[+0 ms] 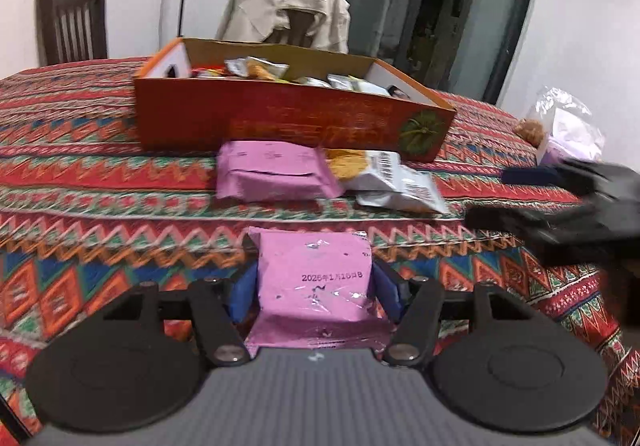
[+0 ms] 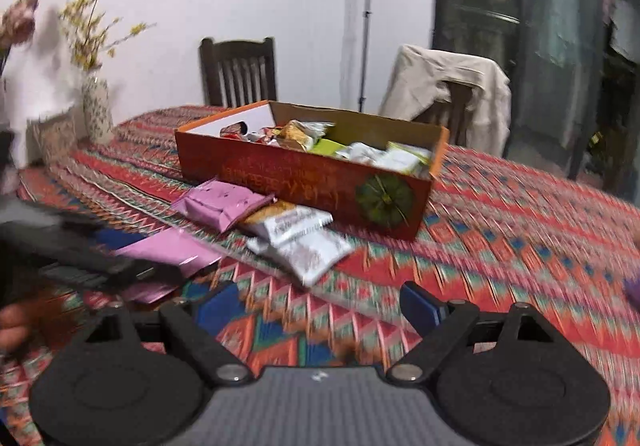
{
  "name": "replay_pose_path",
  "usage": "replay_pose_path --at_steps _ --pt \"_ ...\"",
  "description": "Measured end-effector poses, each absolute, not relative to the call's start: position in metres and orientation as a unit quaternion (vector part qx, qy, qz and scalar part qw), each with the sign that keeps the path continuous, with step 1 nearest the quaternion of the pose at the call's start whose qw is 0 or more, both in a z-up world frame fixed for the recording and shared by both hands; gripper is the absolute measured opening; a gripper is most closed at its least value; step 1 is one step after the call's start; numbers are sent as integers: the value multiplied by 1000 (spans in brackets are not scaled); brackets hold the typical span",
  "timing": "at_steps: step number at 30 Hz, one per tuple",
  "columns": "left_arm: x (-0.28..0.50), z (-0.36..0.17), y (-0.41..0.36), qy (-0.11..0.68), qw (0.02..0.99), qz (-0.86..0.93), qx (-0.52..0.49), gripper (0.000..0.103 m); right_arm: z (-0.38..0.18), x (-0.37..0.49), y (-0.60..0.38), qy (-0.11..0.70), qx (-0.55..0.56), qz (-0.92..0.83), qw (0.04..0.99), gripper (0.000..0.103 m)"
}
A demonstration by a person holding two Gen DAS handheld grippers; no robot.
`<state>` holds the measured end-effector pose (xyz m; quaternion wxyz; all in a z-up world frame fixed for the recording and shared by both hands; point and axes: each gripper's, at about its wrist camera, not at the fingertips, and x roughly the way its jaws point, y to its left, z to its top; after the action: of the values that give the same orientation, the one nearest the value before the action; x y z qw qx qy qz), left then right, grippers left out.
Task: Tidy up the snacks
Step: 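Grasp a pink packet with the left tool while the right tool grasps a white packet, then carry the pink packet and white packet into the box and open both tools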
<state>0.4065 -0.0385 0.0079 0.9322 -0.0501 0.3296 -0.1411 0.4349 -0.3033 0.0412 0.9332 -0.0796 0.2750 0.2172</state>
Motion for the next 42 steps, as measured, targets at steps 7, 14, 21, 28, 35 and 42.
replay_pose_path --at_steps 7,14,21,28,35,42 --pt "402 9 -11 328 935 -120 -56 62 24 505 -261 295 -158 281 899 78" --pt "391 11 -8 328 937 -113 -47 62 15 524 -255 303 -135 296 895 61" --pt "360 14 -14 328 936 -116 -44 62 15 467 -278 317 -99 280 901 47" --pt "341 15 -19 331 935 -120 -42 62 15 387 -291 314 -43 249 915 34" --pt "346 20 -10 323 940 -97 -60 62 27 408 -285 291 -4 237 927 63" --pt "341 24 1 320 942 -82 -55 62 10 444 -245 318 -16 213 924 62"
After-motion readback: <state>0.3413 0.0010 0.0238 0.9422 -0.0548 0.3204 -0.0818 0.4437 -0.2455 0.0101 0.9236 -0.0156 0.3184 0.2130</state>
